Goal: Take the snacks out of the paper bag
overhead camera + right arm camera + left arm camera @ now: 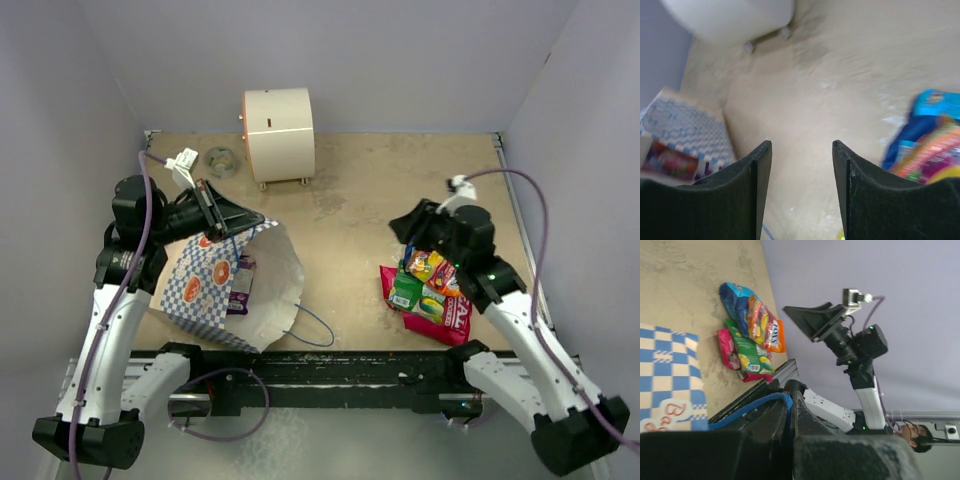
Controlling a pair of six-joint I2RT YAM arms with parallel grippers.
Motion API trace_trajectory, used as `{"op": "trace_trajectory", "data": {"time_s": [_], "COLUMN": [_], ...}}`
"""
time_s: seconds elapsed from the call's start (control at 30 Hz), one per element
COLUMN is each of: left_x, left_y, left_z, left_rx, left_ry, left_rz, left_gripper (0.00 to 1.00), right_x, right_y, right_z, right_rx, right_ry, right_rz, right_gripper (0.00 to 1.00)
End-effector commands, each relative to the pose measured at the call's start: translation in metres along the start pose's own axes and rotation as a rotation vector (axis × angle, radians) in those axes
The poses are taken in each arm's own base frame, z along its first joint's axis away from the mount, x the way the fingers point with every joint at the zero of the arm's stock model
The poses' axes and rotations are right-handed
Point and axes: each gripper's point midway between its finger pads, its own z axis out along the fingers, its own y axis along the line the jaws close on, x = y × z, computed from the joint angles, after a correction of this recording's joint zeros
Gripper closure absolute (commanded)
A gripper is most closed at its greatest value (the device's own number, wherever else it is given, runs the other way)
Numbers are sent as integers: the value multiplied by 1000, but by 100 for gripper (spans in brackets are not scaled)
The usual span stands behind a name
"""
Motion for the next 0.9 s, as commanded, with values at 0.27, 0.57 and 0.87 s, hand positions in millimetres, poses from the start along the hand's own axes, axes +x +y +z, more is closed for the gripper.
{"op": "trace_trajectory", "data": {"time_s": [0.27, 0.57, 0.87], "left_x": [15, 51, 54], "left_y": [-52, 5, 29], "left_z": [9, -45, -57], "left_rx": [120, -236, -343], "left_ry": [28, -22, -86], "left_rz": [106, 96, 37], "left_gripper": [100, 100, 100], "right_x": [95, 202, 264], "right_y": [192, 255, 288], "right_z": [-15, -1, 52], "right_rx": [-696, -711, -536], "right_ry": [95, 165, 152], "right_rz": [-267, -221, 79], "right_gripper": [47, 45, 39]}}
